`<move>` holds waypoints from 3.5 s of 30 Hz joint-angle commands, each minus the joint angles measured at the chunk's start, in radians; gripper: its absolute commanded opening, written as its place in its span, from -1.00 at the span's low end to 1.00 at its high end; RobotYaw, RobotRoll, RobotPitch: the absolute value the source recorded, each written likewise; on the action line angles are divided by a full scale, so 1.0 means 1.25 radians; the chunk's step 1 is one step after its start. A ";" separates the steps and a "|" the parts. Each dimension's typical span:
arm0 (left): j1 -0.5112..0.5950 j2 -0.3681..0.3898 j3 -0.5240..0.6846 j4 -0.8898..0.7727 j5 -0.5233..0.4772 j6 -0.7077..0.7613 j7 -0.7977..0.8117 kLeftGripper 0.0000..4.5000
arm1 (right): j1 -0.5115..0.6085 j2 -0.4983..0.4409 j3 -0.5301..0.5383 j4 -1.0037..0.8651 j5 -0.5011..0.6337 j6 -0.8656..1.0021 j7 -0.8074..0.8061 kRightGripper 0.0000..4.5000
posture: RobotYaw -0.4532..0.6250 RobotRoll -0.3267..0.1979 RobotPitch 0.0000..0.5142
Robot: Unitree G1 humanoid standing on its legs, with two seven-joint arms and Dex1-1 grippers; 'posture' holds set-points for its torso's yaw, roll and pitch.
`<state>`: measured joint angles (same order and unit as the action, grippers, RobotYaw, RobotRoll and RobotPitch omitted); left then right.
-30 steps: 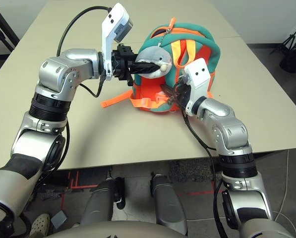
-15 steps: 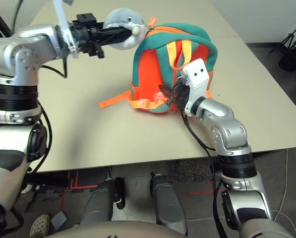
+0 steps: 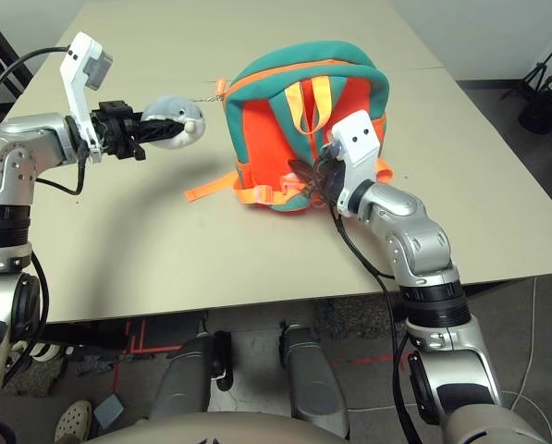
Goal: Put the pencil case into the backpack and zip it.
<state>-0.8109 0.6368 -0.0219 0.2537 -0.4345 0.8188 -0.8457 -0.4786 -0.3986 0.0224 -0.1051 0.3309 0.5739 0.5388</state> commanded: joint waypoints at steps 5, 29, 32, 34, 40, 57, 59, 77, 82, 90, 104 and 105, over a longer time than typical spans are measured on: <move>0.050 -0.077 -0.092 0.166 0.101 -0.095 0.008 -0.43 | 0.016 -0.003 0.009 0.025 -0.011 0.018 0.001 -0.73 | -0.37 0.25 -0.36; -0.056 -0.279 -0.200 0.466 0.276 -0.215 -0.141 -0.43 | 0.016 0.005 0.016 0.022 -0.021 0.018 -0.001 -0.73 | -0.39 0.25 -0.38; -0.065 -0.287 -0.138 0.461 0.252 -0.244 -0.099 -0.43 | 0.018 0.006 0.016 0.023 -0.023 0.017 -0.001 -0.73 | -0.38 0.25 -0.36; -0.073 -0.290 -0.084 0.453 0.232 -0.257 -0.063 -0.44 | 0.017 0.007 0.016 0.026 -0.029 0.010 -0.005 -0.73 | -0.38 0.25 -0.35; -0.066 -0.262 0.016 0.301 0.149 -0.163 -0.063 0.49 | 0.013 0.003 -0.015 0.005 -0.009 0.049 -0.016 -0.13 | -0.38 0.25 -0.31; 0.003 -0.210 0.072 0.060 0.065 -0.020 0.011 1.00 | 0.056 -0.142 -0.232 -0.166 0.213 0.357 -0.007 1.00 | -0.42 0.25 -0.24; 0.008 -0.209 0.072 0.056 0.060 -0.017 0.015 1.00 | 0.063 -0.169 -0.259 -0.169 0.234 0.377 -0.002 1.00 | -0.43 0.25 -0.24; 0.025 -0.174 0.077 0.052 0.041 -0.013 0.032 1.00 | 0.106 -0.344 -0.368 -0.129 0.390 0.451 0.109 1.00 | -0.45 0.25 -0.25; 0.041 -0.159 0.099 0.040 0.038 -0.018 0.054 1.00 | 0.112 -0.310 -0.373 -0.052 0.285 0.326 0.020 1.00 | -0.44 0.25 -0.25; 0.070 -0.141 0.175 0.071 0.048 -0.104 0.145 1.00 | 0.111 -0.214 -0.413 0.070 0.150 0.098 -0.129 1.00 | -0.41 0.25 -0.27; 0.170 -0.149 0.303 0.084 0.059 -0.274 0.349 1.00 | 0.151 -0.105 -0.448 0.193 0.093 -0.213 -0.167 1.00 | -0.34 0.25 -0.27; 0.179 -0.147 0.310 0.086 0.063 -0.292 0.361 1.00 | 0.153 -0.101 -0.448 0.200 0.092 -0.228 -0.165 1.00 | -0.34 0.25 -0.27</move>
<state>-0.6110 0.4481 0.3432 0.3355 -0.3717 0.4900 -0.4242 -0.3013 -0.5344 -0.5237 0.1231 0.4560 0.3291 0.3301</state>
